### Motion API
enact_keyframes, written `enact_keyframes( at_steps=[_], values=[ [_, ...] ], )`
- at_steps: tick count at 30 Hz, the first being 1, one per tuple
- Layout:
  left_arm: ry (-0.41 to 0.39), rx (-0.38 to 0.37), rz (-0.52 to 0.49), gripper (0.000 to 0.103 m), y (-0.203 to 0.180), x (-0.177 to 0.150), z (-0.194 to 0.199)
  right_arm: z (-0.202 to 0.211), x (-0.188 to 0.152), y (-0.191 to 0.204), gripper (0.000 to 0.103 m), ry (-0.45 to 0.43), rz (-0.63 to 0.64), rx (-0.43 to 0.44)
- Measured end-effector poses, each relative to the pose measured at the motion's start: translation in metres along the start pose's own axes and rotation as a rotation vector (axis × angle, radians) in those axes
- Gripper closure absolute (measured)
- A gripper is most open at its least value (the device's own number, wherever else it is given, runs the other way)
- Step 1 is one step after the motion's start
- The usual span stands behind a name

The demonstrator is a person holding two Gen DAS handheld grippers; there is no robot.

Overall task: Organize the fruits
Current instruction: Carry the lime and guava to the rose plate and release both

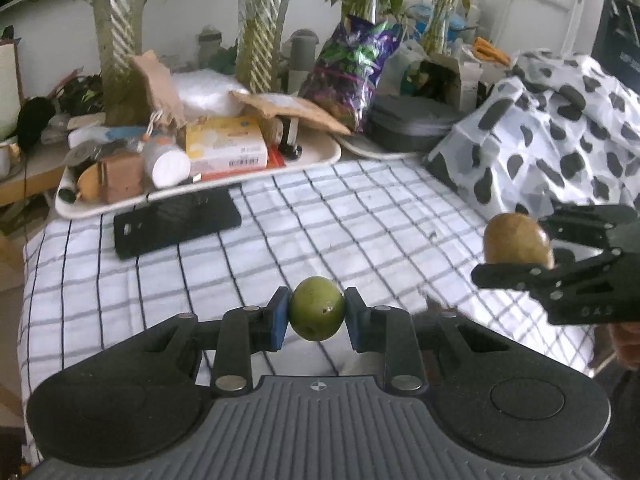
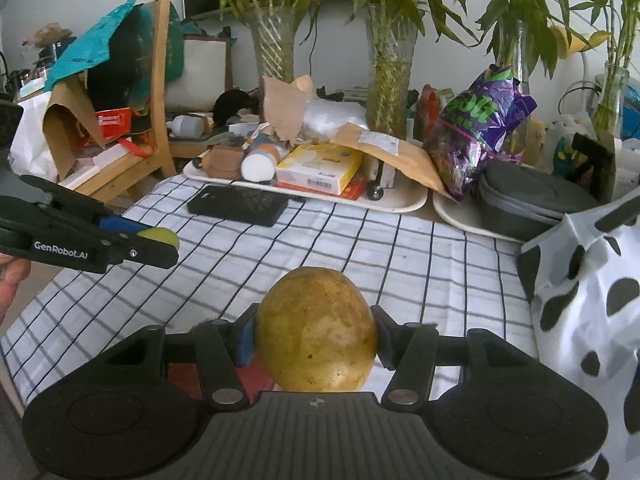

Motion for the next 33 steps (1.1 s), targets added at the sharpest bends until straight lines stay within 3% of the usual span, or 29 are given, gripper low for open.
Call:
enact_keyframes(
  at_steps=[14, 15, 16, 19, 33],
  values=[
    [0.121, -0.066, 0.022, 0.075, -0.034, -0.054, 0.010, 0.039, -0.037, 0.034, 0.045, 0.031, 0.035, 0.035],
    [0.131, -0.058, 0.028, 0.070, -0.035, -0.056, 0.009, 0.041, -0.039, 0.037, 0.045, 0.033, 0.038, 0.036],
    [0.134, -0.054, 0.032, 0.057, -0.035, -0.057, 0.010, 0.043, -0.041, 0.039, 0.045, 0.035, 0.040, 0.039],
    [0.085, -0.030, 0.022, 0.038, -0.038, -0.056, 0.019, 0.048, -0.048, 0.046, 0.045, 0.042, 0.046, 0.053],
    [0.015, 0.086, 0.130, 0.035, -0.023, -0.065, 0.056, 0.044, -0.074, 0.115, 0.045, 0.117, 0.183, 0.172]
  ],
)
Point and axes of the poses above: each gripper's, at about its wrist camera, not at the fingertips, and z roughly against the way its jaws point, y to its left, x to its top, the point moved 7 cm from there along -z, roughly the way its jaws point, and after that the axes turned 2 degrees about y, right-handed, at the moved point
